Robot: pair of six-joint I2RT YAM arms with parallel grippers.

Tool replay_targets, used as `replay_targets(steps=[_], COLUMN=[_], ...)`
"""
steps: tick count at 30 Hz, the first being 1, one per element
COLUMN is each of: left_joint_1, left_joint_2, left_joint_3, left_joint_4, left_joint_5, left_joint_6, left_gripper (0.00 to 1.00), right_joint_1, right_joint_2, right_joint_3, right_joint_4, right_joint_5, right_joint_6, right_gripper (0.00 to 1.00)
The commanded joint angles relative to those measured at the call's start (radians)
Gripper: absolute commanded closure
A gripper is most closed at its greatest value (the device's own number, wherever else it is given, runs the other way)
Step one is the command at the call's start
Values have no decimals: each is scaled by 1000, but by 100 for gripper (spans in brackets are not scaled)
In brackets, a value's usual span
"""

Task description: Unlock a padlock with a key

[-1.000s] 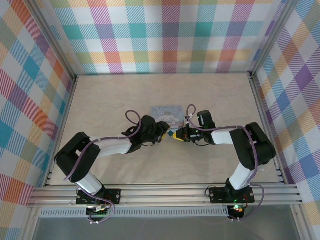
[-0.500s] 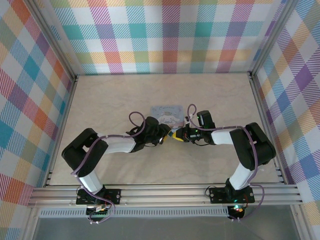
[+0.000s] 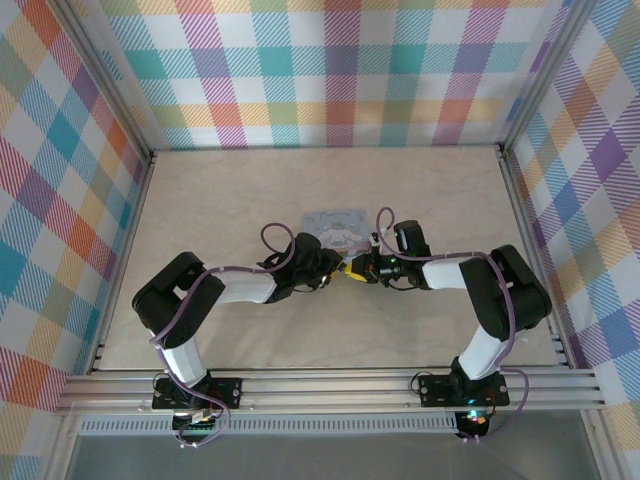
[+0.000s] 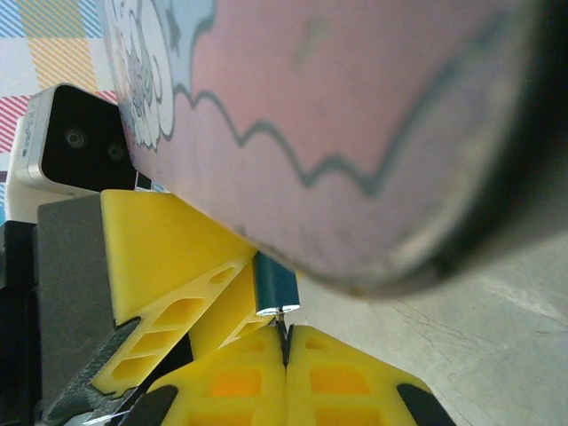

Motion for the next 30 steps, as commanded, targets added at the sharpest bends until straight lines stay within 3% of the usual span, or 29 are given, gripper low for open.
replay_targets(steps=[1,4,6,13,21,30], left_joint_1=[-24,-24,-23,-23,-24,-22], left_joint_2=[13,8,6,-2,-9,-22], left_joint_3=[22,23,25,27,35,67], left_joint_4=[22,14,9,-2,-23,-89], left_joint_5=[3,-3,-5,-7,-3,6], left_joint_6=[-14,-9,-6,-5,-3,-11], left_gripper=[77,85,90,96,97,99], right_joint_1=[9,8,7,-3,-8,-7], right_joint_2=[-21,-34,-54,-169,-381,-676], right_joint_3=[-1,-8,-13,-26,30,-16], right_joint_4=[84,78,49,-137,-460,-428], right_joint_5=[-19,-8,10,109,339,487], right_joint_6=[50,52,31,-105,-399,-756], right_gripper=[97,92,81,63,48,26])
